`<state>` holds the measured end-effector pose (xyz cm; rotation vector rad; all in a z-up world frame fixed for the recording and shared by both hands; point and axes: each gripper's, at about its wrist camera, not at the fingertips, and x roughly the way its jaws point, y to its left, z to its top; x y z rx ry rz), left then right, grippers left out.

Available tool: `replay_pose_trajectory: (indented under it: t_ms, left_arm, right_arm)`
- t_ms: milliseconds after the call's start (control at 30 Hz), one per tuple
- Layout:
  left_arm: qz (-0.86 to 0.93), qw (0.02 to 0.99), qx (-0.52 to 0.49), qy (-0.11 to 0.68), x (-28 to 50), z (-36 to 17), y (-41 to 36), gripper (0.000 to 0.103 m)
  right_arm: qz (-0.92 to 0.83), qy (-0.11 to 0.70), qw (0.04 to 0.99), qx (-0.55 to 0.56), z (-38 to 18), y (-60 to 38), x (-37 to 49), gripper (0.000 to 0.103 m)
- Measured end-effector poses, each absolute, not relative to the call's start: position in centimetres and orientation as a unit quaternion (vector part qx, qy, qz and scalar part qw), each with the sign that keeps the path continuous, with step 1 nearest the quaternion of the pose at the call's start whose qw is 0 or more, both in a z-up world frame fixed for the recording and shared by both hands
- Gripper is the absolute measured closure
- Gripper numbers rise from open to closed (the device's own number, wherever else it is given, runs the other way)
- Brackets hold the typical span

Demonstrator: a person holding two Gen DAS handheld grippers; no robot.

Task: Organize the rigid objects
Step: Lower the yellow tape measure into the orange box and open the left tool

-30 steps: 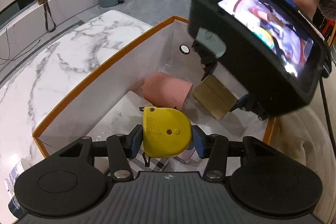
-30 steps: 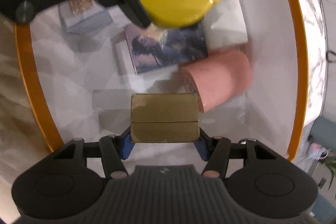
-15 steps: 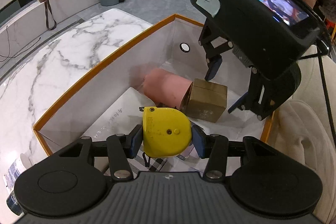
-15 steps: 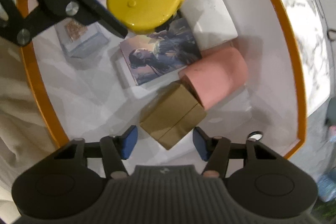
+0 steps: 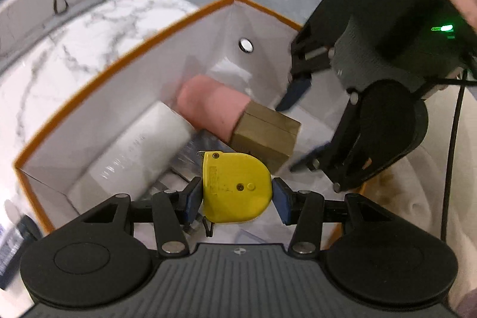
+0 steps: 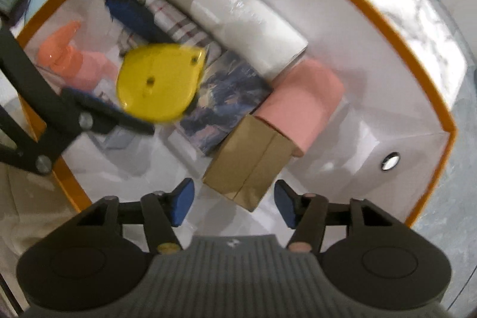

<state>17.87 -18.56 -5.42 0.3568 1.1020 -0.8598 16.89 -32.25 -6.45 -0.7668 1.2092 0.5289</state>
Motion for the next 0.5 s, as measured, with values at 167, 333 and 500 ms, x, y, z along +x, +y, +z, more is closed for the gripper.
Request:
replay_pose_trajectory:
  t_ms: [167,333,500]
  left_arm:
    - [-0.390,0.722,0.148,0.552,18.3,-6.3,-20.0,0.046]
    - [-0.360,0.699,0.117,0.607,19.1,-7.7,-20.6,0.046]
    - [-0.368,0.681,0.128,0.620,19.3,-8.3,-21.3,0.046]
  right_arm:
    - [0.237,0.530,0.739,-0.341,-5.1,-29.6,18.1,0.041]
    - [0.248,0.522,0.741,-0.343,-3.9,-30.3,20.5,0.039]
    - [0.248,0.515,0.743,-0.348,-4.4,-30.9,20.9,0.036]
